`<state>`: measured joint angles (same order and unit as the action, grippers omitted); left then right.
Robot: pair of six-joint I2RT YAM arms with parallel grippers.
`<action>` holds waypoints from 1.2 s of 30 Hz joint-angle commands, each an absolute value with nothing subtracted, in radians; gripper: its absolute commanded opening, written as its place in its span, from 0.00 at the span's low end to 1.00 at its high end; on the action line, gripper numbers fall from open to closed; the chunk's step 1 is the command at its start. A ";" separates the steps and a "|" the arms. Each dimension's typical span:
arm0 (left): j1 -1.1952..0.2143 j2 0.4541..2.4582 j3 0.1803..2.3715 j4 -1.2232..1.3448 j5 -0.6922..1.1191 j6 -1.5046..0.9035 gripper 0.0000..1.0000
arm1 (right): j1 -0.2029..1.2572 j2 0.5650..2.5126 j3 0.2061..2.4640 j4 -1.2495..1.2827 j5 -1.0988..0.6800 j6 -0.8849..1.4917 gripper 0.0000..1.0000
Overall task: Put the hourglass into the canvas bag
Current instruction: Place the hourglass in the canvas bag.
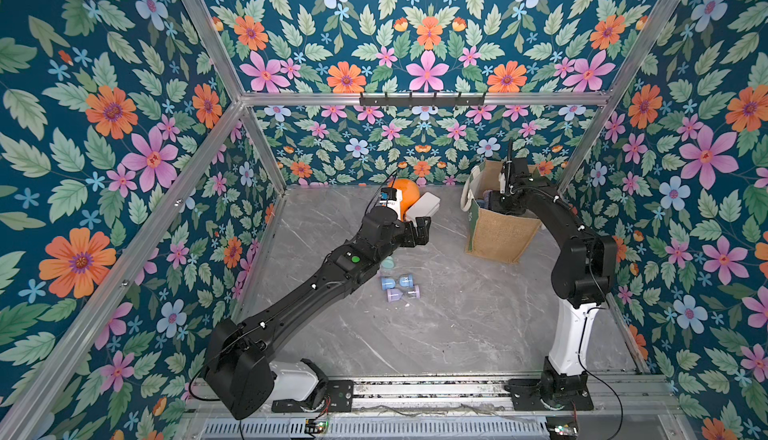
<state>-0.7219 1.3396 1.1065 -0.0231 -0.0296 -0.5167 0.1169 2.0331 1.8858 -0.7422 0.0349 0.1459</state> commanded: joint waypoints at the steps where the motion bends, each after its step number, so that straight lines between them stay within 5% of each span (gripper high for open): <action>1: -0.722 1.327 1.104 -0.007 -0.044 -0.512 1.00 | 0.117 1.981 1.883 -0.749 0.017 0.139 0.65; 12: -0.722 1.240 1.044 -0.040 -0.107 -0.508 1.00 | 0.125 1.679 1.736 -0.690 -0.117 0.218 0.66; 19: -0.722 1.138 0.971 -0.091 -0.169 -0.516 1.00 | 0.284 1.524 1.655 -0.689 -0.085 0.172 0.66; 36: -0.722 0.881 0.804 -0.268 -0.303 -0.577 1.00 | 0.704 1.611 1.413 -0.579 -0.045 0.011 0.67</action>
<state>-0.7219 0.9028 0.8169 -0.2344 -0.2646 -0.5549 0.6769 1.5875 1.4292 -0.6201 -0.0425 0.0601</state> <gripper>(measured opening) 0.998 0.667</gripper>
